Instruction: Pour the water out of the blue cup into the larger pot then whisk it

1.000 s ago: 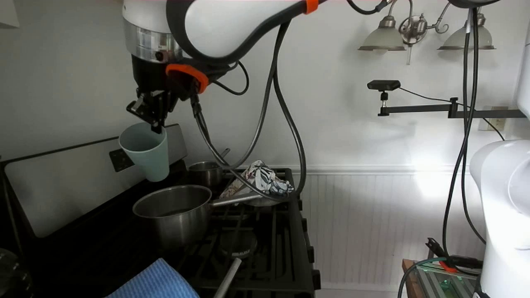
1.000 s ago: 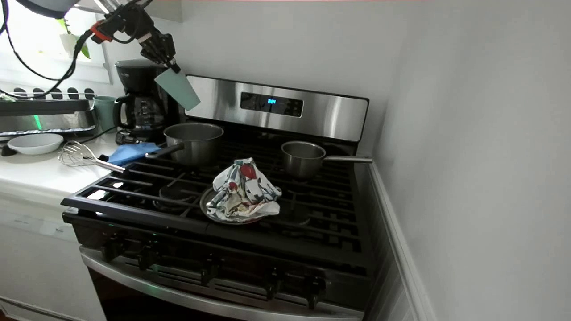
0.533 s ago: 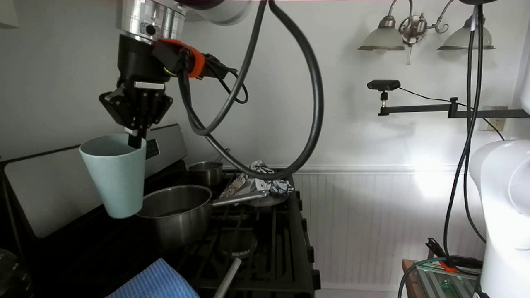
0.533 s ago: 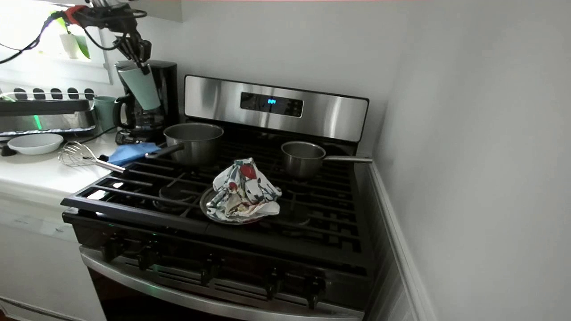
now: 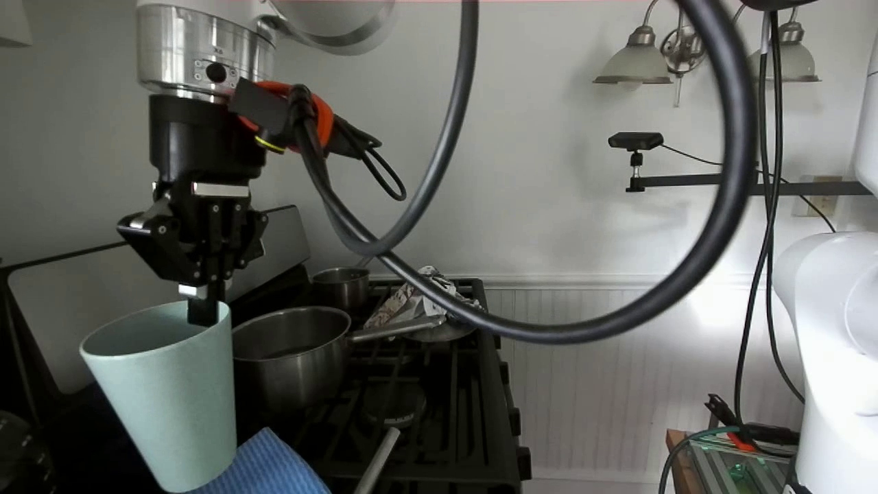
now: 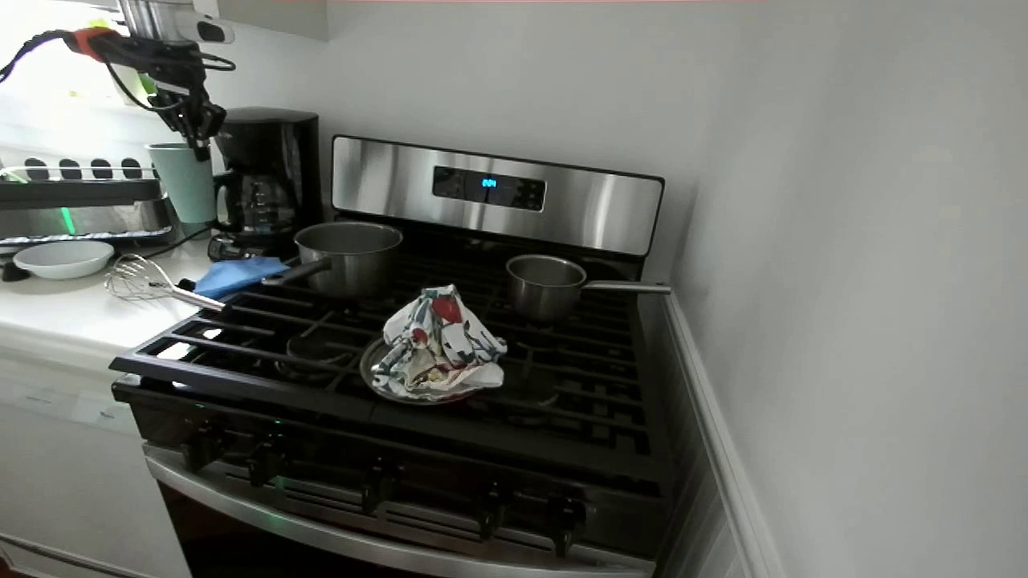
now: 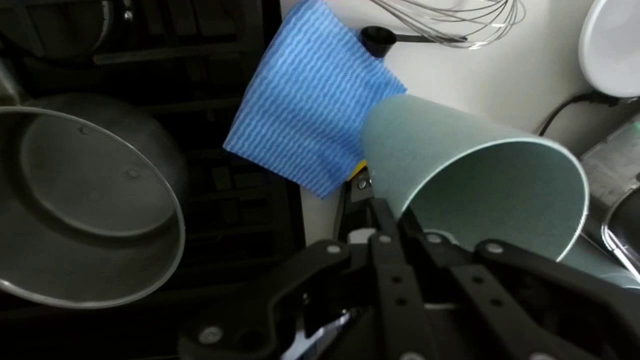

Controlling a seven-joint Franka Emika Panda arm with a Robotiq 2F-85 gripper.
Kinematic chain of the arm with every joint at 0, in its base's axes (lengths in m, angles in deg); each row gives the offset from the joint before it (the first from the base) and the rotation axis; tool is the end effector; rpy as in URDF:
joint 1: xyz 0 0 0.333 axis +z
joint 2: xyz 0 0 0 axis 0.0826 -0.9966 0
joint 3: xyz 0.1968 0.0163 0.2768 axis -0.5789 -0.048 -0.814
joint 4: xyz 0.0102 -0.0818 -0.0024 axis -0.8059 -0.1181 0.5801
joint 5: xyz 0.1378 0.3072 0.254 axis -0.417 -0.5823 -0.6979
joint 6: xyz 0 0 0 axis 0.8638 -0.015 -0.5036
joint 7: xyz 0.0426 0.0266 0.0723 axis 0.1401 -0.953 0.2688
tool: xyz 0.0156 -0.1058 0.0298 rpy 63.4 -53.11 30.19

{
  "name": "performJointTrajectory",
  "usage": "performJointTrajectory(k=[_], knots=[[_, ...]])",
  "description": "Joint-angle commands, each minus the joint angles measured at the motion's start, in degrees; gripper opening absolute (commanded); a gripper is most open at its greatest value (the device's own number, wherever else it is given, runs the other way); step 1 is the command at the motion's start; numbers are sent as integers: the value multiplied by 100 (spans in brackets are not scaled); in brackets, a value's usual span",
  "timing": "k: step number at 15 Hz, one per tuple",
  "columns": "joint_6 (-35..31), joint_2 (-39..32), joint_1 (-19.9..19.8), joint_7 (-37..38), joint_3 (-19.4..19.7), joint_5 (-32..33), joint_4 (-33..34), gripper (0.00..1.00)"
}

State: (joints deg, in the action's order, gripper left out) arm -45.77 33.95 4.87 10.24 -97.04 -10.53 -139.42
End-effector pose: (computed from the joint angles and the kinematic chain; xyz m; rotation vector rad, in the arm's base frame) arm 0.5807 0.2067 0.5284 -3.0535 -0.2999 -0.2511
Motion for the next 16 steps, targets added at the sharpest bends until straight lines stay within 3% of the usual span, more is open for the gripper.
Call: performJointTrajectory(k=[1,16], knots=[[15,-29,14,-39,12,-1,16,4],[-1387,-1172,464,-260,-280,30,121,1]])
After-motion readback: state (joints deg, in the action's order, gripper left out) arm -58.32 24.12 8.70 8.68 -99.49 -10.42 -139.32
